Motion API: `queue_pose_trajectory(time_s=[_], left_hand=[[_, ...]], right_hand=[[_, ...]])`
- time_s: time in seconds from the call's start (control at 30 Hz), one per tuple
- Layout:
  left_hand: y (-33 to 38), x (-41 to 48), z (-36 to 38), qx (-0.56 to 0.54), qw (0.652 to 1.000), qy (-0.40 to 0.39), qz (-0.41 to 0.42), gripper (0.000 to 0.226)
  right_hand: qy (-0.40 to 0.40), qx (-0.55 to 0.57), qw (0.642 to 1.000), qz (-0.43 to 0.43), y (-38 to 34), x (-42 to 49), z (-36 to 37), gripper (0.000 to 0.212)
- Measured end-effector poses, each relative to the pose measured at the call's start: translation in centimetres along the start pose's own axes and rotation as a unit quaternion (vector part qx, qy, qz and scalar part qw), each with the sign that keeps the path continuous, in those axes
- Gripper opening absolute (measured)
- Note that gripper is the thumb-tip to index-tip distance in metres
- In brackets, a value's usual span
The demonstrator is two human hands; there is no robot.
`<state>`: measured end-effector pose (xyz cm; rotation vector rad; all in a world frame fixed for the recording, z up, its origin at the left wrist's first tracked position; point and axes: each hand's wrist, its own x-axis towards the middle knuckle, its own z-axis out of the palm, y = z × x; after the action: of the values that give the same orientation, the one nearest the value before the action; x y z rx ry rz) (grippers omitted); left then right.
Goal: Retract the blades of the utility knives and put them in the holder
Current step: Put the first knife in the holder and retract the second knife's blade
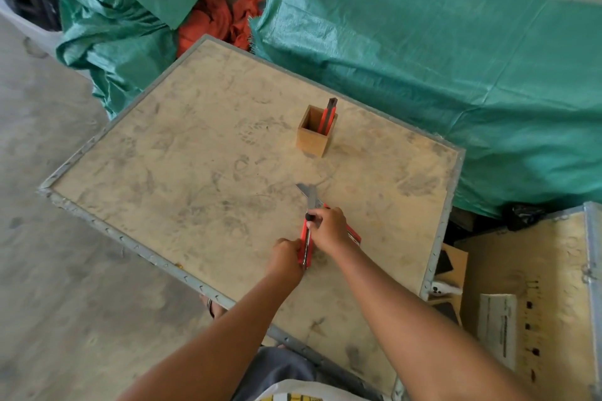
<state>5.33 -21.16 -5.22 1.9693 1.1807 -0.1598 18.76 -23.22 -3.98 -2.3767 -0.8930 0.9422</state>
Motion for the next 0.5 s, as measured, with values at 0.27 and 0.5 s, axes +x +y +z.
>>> queue_pose_trajectory(time_s=[0.27, 0.5], left_hand=[[-0.5, -0.5, -0.5, 0.001, 1.0, -0.013, 0.008, 0.026], [-2.5, -1.6, -2.0, -0.101, 0.994, -0.031, 0.015, 0.043]], right_hand=[[0.007, 0.041, 0.999, 0.028, -0.3, -0.5, 0.8, 0.023], [0.011, 0.17, 0.985, 0.034, 0.2, -1.5, 0.5, 0.014]])
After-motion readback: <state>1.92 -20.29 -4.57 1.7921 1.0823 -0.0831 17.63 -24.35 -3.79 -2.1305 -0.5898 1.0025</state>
